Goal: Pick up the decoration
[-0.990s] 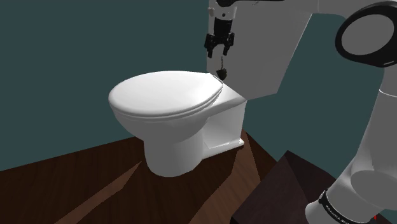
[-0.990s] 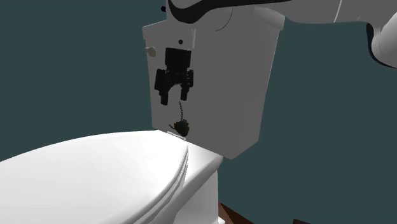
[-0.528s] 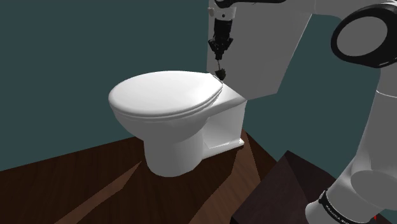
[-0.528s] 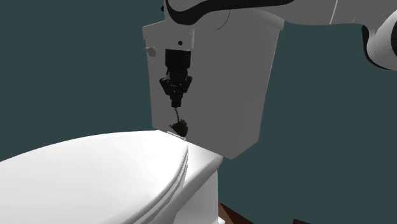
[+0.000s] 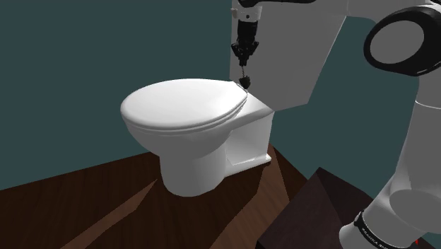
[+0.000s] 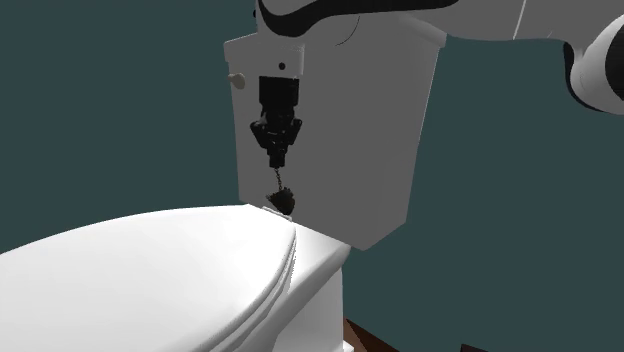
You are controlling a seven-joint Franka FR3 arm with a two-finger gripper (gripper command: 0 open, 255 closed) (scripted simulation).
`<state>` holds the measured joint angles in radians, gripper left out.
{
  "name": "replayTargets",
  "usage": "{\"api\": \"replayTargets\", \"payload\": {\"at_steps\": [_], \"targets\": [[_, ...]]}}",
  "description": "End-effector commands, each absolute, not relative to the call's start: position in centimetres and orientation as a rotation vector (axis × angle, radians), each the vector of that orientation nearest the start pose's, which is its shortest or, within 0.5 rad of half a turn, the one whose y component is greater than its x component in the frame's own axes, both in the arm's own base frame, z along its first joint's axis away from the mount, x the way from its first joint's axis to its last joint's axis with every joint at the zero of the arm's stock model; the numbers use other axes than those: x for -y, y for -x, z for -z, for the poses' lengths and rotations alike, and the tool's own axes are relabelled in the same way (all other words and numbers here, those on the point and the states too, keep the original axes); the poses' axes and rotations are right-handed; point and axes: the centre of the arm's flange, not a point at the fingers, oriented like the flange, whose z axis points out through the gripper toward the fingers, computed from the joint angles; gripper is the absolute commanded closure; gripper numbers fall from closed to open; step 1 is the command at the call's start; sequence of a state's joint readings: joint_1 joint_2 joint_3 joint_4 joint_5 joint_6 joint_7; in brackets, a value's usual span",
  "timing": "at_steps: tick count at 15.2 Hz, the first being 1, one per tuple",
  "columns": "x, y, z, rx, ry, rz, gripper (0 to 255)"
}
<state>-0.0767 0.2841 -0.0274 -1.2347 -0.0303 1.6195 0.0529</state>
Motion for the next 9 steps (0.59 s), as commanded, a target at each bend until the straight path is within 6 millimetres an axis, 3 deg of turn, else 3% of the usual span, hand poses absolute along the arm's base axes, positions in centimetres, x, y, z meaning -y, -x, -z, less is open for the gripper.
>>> {"api": "replayTargets", "payload": {"at_steps": [1, 9], "targets": [[8.5, -63.7, -63.4, -0.294, 3.180, 0.184, 255], [8.5, -63.7, -67.7, -0.294, 3.180, 0.184, 255]]}}
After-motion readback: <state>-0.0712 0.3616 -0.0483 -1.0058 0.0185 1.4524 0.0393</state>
